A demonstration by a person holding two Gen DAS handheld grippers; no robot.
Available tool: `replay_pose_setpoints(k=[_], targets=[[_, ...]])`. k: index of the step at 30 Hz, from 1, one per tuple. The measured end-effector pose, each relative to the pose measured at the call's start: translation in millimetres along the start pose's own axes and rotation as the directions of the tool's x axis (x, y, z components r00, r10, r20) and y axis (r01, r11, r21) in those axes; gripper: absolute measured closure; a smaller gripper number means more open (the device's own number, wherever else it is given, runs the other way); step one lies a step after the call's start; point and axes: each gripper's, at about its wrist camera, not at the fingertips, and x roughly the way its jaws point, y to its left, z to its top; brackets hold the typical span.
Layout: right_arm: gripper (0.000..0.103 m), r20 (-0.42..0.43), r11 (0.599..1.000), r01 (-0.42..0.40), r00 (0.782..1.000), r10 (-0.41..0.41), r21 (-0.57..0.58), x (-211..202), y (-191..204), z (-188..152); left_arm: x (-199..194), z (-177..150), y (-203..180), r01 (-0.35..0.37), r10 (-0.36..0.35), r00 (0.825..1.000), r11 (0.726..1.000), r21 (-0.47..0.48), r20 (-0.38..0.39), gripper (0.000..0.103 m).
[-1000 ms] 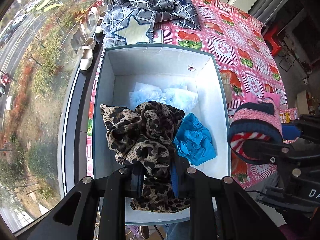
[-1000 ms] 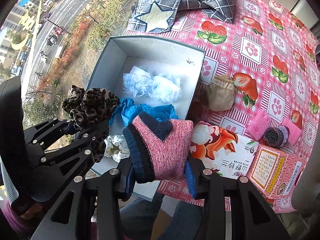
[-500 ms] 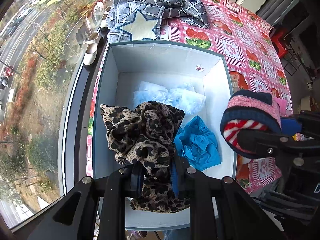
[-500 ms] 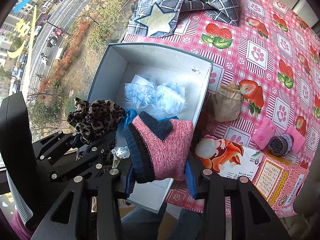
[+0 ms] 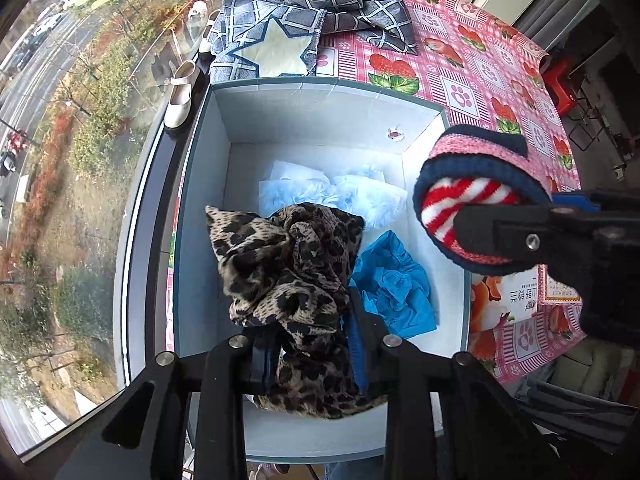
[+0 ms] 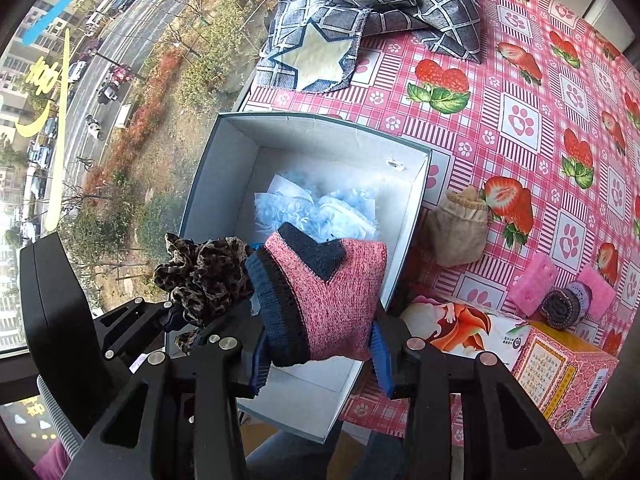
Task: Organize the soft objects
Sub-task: 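Open the left tool releasing the scrunchie while the right tool releases the knit item, then move both tools back to the remaining items on the table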
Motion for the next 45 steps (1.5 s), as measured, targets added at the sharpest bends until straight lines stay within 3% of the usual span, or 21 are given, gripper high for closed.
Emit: replay_pose_setpoints(k=[3,4,6,9,12,21,23,26,36,45], targets=[[0.052,0.003,1.0,-0.012,1.0,0.012,0.001,-1.4,-0.3,1.5,-5.5,-0.9,-2.4,0.002,-0.002,1.0,1.0,0.01,0.03,0.034],[0.038,0.004,1.0,-0.017,1.0,0.017,0.001,-1.9,-0.6,1.9,-6.9,-1.1,-3.4,-0.001,0.0,0.999,1.0,0.015,0.037,0.025],[0.032,0.02,1.0,-0.014,1.0,0.014,0.004,-5.0,-1.7,2.0,-7.9,-0.2,-3.3,0.003,-0.004,0.999,1.0,0.013,0.04,0.021],[0.031,0.025,0.999,-0.026,0.999,0.026,0.021,-8.7,-5.8,2.8,-5.6,1.2,-1.8,-0.02,0.02,0.999,1.0,-0.006,0.029,0.014],[0.013,0.029,0.999,-0.025,0.999,0.023,0.049,-12.6,-11.8,2.7,-6.7,1.7,3.3,-0.01,0.012,0.999,0.999,-0.043,0.039,0.001],[0.012,0.055,0.993,-0.05,0.997,0.044,0.107,-37.4,-34.9,0.3,-26.3,12.0,3.2,0.113,-0.102,0.99,0.988,-0.103,0.101,0.0],[0.0,0.066,0.99,-0.058,0.997,0.05,0.125,-45.2,-44.2,-1.3,-29.1,16.9,-3.7,0.124,-0.115,0.988,0.988,-0.09,0.099,0.0],[0.0,0.104,0.982,-0.079,0.993,0.062,0.169,-61.6,-66.5,-4.8,-32.6,23.5,-19.4,0.131,-0.126,0.987,0.99,-0.049,0.095,0.0],[0.0,0.183,0.915,-0.104,0.982,0.034,0.39,-110.8,-182.1,-30.0,-29.3,48.6,-92.5,0.131,-0.138,0.989,0.985,0.114,0.058,0.0],[0.0,0.145,0.825,-0.069,0.989,-0.016,0.56,-110.7,-288.2,-66.6,3.2,73.5,-161.8,0.12,-0.118,0.993,0.969,0.215,-0.022,0.0]])
